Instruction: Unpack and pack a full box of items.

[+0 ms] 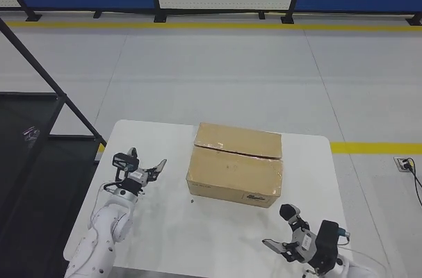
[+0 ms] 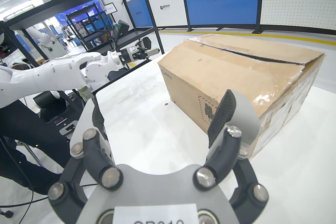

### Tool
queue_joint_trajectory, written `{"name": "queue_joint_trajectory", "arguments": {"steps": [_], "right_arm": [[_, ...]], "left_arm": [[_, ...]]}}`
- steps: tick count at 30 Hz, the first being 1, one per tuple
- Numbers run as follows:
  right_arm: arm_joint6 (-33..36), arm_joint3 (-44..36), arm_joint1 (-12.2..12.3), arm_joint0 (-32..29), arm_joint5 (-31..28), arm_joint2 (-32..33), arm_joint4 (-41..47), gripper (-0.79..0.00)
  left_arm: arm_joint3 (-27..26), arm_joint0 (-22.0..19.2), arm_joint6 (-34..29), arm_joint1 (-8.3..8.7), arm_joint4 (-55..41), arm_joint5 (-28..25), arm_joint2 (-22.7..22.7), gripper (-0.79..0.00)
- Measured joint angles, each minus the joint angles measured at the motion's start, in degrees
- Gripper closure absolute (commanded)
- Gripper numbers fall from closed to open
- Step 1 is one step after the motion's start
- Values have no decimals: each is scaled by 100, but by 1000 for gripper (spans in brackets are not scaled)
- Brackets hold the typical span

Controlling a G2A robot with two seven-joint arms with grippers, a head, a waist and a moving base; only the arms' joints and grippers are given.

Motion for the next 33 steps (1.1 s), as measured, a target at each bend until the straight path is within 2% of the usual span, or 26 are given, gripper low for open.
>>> {"name": "queue_joint_trajectory", "arguments": {"steps": [8, 15, 21, 27, 30, 33], "right_arm": [[-377, -69, 38, -416, -19, 268, -141, -785], [-853, -205, 58, -939, 29, 528, -318, -785], [-1067, -164, 69, -1195, 84, 650, -403, -785], [-1030, -49, 73, -1159, 59, 616, -366, -785], [-1030, -51, 73, -1161, 59, 617, -367, -785], [-1031, -52, 73, -1161, 60, 617, -367, -785]], "left_arm": [[1873, -1420, 371, -222, 520, -6, 766, -785], [3172, -2392, 543, -562, 923, 158, 1490, -785], [3247, -2429, 524, -582, 921, 166, 1527, -785], [3248, -2430, 525, -582, 921, 166, 1527, -785], [3216, -2422, 293, -595, 1088, 308, 1611, -785], [3231, -2491, 158, -644, 1142, 240, 1704, -785]]}}
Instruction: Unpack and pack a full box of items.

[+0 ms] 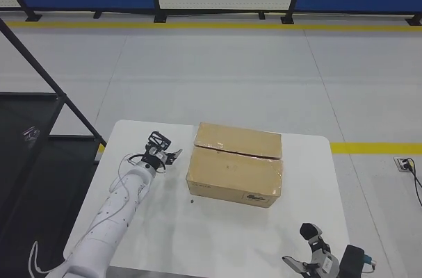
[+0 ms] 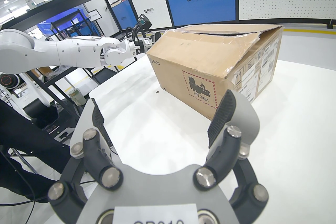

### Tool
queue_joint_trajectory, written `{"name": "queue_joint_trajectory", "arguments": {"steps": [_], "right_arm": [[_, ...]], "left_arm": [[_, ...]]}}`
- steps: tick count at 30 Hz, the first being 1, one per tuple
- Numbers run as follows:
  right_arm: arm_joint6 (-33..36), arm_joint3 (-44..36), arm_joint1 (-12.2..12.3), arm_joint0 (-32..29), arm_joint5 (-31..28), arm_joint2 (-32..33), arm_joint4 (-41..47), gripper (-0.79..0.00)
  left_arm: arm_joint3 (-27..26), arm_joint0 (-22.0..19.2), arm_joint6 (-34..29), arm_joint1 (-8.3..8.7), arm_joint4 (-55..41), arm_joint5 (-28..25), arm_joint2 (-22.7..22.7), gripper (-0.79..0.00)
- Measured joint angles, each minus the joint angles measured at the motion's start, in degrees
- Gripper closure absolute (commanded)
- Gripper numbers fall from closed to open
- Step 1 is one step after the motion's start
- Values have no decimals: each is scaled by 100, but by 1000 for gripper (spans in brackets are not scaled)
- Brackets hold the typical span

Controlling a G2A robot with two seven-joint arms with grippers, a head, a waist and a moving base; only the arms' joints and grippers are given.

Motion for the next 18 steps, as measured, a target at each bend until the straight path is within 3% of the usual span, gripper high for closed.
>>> {"name": "queue_joint_trajectory", "arguments": {"steps": [18], "right_arm": [[0, 0, 0, 0, 0, 0, 0, -785]], "left_arm": [[1320, -779, 612, -614, -189, 255, 578, -785]]}}
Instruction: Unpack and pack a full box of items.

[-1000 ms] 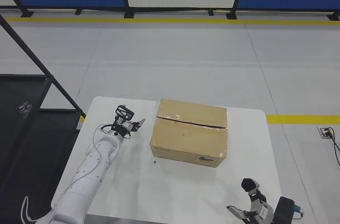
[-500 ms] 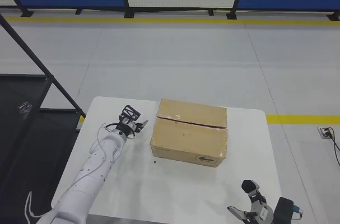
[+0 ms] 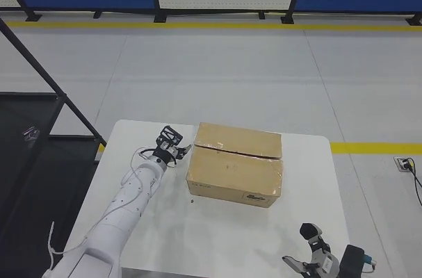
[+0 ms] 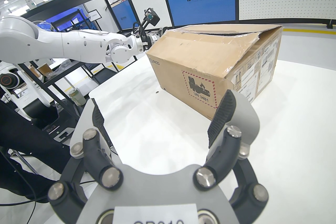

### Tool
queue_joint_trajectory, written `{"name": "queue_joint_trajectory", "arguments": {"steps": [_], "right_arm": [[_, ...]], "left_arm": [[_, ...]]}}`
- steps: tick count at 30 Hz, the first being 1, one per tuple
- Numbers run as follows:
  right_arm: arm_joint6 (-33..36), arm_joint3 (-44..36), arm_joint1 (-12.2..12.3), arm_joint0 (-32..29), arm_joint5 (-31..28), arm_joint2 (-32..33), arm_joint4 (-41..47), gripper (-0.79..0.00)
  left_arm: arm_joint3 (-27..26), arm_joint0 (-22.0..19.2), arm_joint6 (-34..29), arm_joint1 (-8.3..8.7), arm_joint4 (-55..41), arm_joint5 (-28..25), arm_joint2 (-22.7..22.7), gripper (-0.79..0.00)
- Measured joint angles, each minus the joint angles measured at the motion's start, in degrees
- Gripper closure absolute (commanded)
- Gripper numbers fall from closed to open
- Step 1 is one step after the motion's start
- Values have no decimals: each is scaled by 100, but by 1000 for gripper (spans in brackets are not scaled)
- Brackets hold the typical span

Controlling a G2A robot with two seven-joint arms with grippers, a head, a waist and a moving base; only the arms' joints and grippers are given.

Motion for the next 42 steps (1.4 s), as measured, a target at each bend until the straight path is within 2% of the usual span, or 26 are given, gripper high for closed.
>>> {"name": "queue_joint_trajectory", "arguments": {"steps": [10, 18, 27, 42], "right_arm": [[0, 0, 0, 0, 0, 0, 0, -785], [0, 0, 0, 0, 0, 0, 0, -785], [0, 0, 0, 0, 0, 0, 0, -785], [0, 0, 0, 0, 0, 0, 0, -785]], "left_arm": [[372, -186, 104, -177, -72, 18, 106, -785], [453, -202, 331, -231, -339, 385, 16, -785], [474, -134, 762, -198, -571, 770, -115, -785], [277, 75, 1474, -41, -869, 1331, -383, -785]]}}
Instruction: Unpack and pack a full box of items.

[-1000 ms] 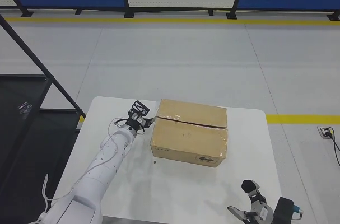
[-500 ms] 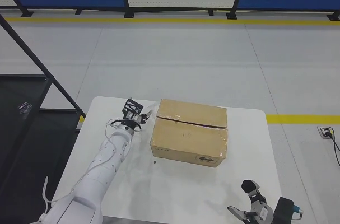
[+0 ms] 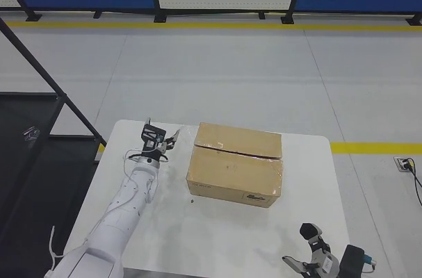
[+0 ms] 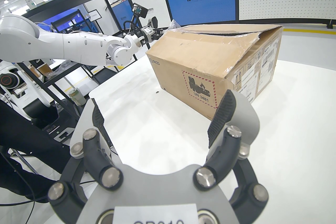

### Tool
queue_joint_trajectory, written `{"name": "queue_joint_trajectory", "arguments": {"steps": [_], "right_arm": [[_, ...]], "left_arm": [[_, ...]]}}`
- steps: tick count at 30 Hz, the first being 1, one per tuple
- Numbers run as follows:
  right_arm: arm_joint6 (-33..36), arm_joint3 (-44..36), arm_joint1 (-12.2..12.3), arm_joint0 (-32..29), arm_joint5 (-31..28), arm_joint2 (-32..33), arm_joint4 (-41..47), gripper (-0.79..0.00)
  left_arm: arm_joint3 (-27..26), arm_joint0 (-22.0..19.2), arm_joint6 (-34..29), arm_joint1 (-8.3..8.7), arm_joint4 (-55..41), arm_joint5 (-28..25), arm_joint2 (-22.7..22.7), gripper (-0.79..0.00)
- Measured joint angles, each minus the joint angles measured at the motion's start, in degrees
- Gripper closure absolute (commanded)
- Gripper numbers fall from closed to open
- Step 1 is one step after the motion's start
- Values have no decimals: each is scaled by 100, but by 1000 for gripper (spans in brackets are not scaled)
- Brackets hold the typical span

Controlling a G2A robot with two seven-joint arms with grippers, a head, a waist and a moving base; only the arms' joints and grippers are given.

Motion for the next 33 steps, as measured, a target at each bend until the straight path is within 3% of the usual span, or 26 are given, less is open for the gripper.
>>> {"name": "queue_joint_trajectory", "arguments": {"steps": [21, 33], "right_arm": [[0, 0, 0, 0, 0, 0, 0, -785], [0, 0, 0, 0, 0, 0, 0, -785]], "left_arm": [[-825, 705, 694, 352, -145, 1074, -549, -785], [-1743, 1552, 466, 603, -218, 1574, -1062, -785]]}}
